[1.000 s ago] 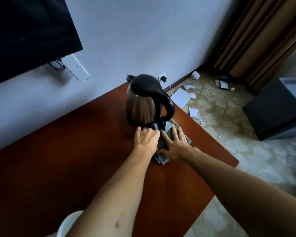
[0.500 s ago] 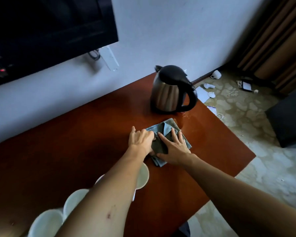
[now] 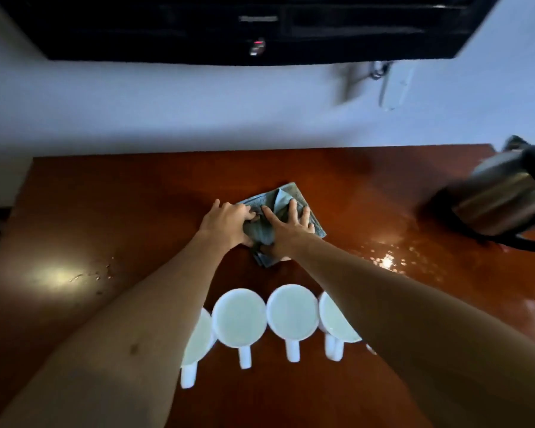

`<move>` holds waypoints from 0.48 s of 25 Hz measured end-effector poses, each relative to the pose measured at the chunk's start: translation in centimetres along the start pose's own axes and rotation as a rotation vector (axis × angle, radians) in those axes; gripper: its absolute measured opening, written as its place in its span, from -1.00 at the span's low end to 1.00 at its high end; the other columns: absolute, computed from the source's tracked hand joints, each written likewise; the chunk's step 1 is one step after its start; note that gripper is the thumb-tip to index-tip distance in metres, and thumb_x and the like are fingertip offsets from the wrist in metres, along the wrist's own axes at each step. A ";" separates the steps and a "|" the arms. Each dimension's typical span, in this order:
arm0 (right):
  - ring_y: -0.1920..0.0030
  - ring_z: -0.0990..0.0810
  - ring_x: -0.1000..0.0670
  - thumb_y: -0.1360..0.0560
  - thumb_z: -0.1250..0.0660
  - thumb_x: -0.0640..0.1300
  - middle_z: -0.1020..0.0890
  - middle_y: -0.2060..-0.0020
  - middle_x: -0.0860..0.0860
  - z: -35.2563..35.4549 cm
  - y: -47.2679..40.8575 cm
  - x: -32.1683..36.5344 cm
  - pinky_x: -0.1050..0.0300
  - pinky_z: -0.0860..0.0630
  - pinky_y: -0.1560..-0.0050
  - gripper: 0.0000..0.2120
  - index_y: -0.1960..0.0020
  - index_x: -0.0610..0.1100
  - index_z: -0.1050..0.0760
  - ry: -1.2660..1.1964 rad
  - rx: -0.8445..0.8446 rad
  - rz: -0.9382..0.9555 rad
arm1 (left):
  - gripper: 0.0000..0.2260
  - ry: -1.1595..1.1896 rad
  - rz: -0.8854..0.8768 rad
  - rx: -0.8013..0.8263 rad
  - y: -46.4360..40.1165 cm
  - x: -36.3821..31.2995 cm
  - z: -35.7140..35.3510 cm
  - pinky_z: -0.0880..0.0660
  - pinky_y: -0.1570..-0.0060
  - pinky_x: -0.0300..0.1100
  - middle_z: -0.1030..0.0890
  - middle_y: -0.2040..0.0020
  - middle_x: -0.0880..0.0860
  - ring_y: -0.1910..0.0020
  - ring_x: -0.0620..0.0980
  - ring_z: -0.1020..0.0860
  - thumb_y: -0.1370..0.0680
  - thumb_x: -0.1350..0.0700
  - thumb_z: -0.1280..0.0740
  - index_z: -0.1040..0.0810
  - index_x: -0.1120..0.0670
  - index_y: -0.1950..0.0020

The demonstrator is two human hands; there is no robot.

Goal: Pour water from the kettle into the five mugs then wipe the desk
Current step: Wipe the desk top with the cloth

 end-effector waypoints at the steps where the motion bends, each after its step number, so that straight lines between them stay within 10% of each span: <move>1: -0.57 0.37 -0.35 -0.51 -0.38 0.26 0.40 -0.59 -0.11 -0.5 -0.4 3.3 -0.36 0.09 -0.54 -0.04 -0.59 0.31 0.28 0.023 0.008 0.037 | -0.33 0.032 0.045 -0.008 1.5 3.0 0.3 -0.08 -0.56 0.13 -0.48 -0.50 0.04 -0.48 0.17 -0.40 -0.48 -0.14 -0.52 -0.41 -0.04 -0.53; 12: -0.54 0.42 -0.36 -0.55 -0.37 0.17 0.42 -0.58 -0.16 -10.4 0.8 39.7 -0.36 0.22 -0.53 -0.06 -0.60 0.26 0.29 0.232 0.082 0.408 | -0.33 0.412 0.443 -0.153 20.4 36.5 -4.6 -0.21 -0.54 -0.13 -0.35 -0.58 0.01 -0.58 0.00 -0.29 -0.44 0.07 -0.59 -0.45 0.02 -0.52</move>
Point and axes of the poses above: each hand's wrist, its own y-axis away from the middle knuckle, its own z-axis out of the back of the hand, x = y × z, the point moved 6 cm from there along -y, towards the middle knuckle
